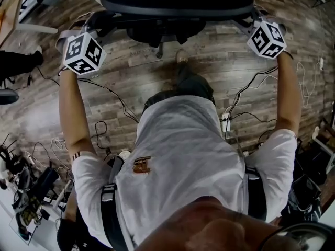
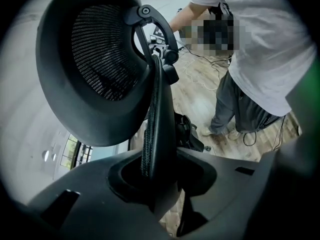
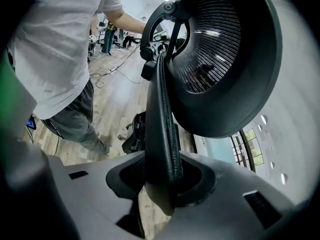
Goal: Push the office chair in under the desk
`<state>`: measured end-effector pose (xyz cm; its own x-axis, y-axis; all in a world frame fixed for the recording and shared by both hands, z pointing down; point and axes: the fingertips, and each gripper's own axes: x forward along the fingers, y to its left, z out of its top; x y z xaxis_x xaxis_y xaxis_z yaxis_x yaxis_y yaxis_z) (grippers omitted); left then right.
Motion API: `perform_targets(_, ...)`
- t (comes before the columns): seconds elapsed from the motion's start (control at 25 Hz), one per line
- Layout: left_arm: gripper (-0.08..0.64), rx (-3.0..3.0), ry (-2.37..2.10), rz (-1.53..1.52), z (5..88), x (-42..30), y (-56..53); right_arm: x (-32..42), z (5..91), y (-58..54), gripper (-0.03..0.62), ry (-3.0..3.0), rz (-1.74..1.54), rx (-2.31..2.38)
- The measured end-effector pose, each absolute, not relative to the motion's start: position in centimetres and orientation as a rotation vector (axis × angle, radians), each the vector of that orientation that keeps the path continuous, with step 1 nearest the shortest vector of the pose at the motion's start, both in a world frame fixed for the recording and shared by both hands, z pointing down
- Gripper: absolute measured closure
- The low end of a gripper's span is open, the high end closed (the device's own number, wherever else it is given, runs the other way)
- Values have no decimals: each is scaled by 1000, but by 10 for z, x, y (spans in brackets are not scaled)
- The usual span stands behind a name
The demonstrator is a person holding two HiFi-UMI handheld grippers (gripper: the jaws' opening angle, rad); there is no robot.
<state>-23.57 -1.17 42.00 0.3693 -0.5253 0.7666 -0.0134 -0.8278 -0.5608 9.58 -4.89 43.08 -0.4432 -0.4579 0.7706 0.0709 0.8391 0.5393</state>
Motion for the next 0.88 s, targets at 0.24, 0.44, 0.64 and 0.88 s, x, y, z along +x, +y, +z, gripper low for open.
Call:
perform_targets(0.24, 422, -2187, 481, -1473, 421, -239, -55, 90, 433, -97, 448, -1947, -626, 269)
perform_targets(0.44, 428, -2193, 512, -1474, 424, -242, -97, 84, 433, -141, 448, -1948, -636, 247)
perform_targets(0.64, 448, -2193, 537, -1494, 425, -254, -143, 65, 427, -187, 451, -1951, -650, 224)
perform_targets(0.88, 448, -2197, 550, -1517, 431, -260, -199, 60, 433, -246, 451, -1948, -642, 206)
